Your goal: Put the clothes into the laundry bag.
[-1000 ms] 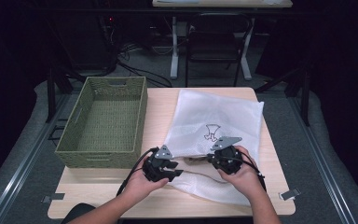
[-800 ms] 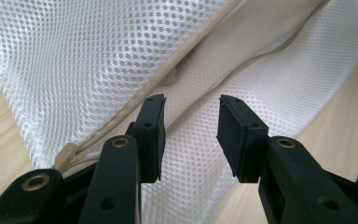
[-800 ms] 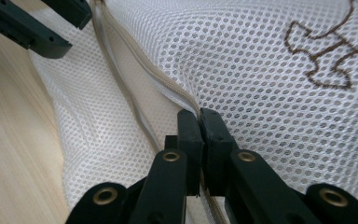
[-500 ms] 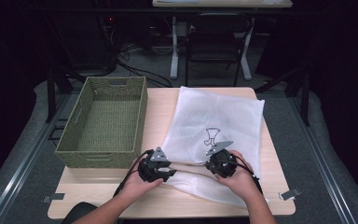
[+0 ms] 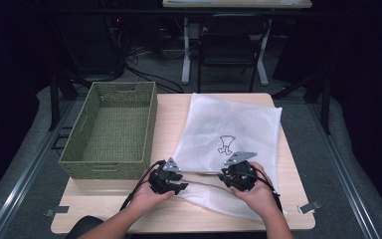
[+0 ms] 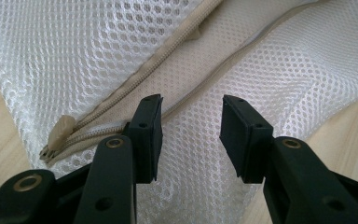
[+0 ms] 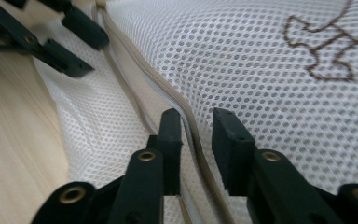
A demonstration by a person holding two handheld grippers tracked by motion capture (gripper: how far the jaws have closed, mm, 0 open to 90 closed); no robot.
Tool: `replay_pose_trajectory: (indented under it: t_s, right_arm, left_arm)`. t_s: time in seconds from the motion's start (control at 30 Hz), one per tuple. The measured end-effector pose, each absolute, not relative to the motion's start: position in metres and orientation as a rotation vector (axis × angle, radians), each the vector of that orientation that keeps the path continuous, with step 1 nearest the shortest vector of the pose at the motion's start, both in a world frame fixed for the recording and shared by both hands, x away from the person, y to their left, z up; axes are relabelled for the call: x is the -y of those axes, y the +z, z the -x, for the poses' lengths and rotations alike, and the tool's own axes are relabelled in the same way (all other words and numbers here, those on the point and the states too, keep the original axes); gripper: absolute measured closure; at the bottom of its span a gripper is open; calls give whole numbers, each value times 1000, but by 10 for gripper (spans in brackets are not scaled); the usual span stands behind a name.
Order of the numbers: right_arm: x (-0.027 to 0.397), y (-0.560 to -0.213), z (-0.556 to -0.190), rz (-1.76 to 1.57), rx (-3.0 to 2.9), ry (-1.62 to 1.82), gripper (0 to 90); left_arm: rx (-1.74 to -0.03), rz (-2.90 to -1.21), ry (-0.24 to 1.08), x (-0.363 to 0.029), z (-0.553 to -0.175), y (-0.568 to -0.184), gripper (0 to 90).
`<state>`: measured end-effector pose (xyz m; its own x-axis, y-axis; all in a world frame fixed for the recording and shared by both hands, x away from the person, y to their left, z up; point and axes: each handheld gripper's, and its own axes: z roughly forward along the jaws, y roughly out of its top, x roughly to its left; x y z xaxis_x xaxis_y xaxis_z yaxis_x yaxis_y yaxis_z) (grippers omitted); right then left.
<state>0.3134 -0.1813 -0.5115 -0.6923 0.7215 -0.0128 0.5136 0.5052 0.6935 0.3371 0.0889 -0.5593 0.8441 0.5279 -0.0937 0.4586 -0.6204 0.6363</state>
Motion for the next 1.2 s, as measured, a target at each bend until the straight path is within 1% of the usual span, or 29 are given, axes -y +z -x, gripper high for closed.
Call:
replay_pose_trajectory:
  t_s: [0.07,0.17,0.33,0.37,0.57,1.03,1.1,1.13,1.2]
  right_arm:
    - [189,-509,-306,-1060,-2375,974,629]
    - [207,-502,-297,-1133,-2234,1021,567]
    - [224,-504,-292,-1190,-2182,1000,533]
    - [232,-509,-290,-1213,-2172,954,527]
    - [245,-527,-289,-1296,-2158,899,514]
    - [259,-541,-295,-1406,-2118,823,531]
    - [260,-542,-296,-1416,-2114,815,531]
    - [262,-545,-297,-1432,-2112,821,535]
    - [263,-545,-297,-1445,-2114,829,538]
  left_arm:
    - [-712,-2334,134,-90,-336,-560,586]
    - [-723,-2328,134,-93,-336,-561,586]
    - [-739,-2317,137,-95,-336,-562,586]
    - [-740,-2318,142,-95,-335,-562,586]
    - [-743,-2322,156,-93,-333,-564,586]
    - [-747,-2348,148,-90,-333,-569,608]
    - [-746,-2350,149,-90,-333,-569,618]
    - [-746,-2352,155,-90,-333,-570,657]
    - [-749,-2349,154,-91,-333,-570,664]
